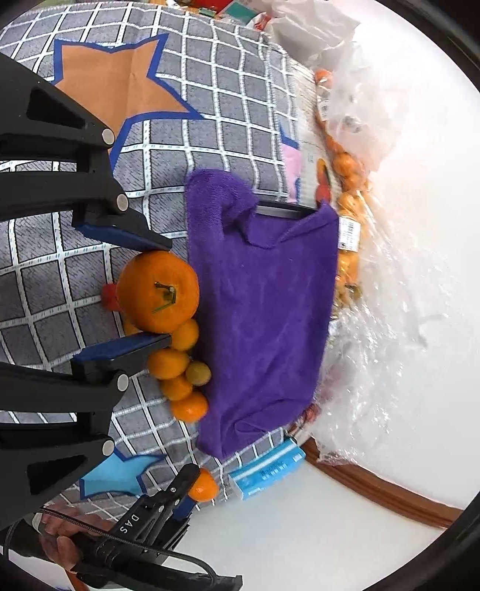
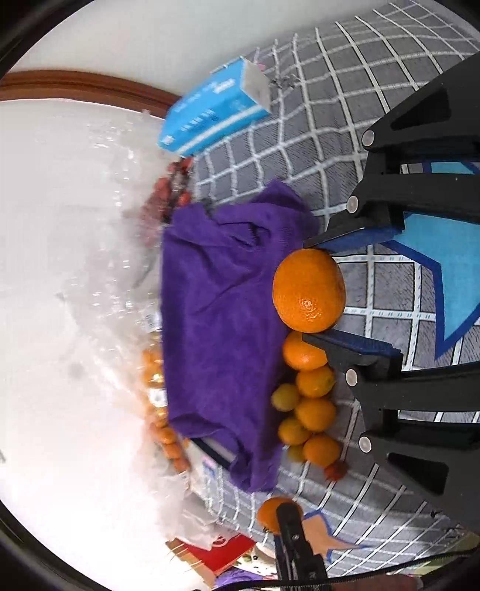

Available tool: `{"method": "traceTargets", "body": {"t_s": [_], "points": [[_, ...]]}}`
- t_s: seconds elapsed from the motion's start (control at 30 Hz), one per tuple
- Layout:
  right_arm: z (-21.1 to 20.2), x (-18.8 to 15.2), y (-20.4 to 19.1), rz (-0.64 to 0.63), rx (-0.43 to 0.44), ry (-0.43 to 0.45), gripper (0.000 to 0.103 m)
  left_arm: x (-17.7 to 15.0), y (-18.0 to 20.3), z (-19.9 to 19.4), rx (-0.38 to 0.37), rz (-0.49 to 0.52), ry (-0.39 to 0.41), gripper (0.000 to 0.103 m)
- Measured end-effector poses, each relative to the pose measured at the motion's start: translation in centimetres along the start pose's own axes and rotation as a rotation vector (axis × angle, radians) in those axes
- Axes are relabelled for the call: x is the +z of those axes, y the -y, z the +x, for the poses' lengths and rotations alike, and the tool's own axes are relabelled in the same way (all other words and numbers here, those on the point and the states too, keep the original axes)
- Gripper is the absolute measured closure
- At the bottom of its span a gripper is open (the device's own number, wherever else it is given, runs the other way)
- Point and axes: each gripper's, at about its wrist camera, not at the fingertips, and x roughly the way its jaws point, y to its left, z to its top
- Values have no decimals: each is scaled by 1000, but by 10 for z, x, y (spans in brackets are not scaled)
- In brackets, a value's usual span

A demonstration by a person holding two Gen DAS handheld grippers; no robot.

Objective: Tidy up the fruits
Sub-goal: 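Lift both held oranges and carry them over the purple towel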

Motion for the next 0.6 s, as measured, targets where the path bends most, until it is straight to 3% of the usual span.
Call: {"method": "traceTargets", "body": {"t_s": [0.3,0.6], "points": [[-40,21,-3,24,-8,77,62,15,12,-35,-13,29,63,62],[-55,34,-13,17,11,124,62,28,15,-55,-1,37,106,62]]}}
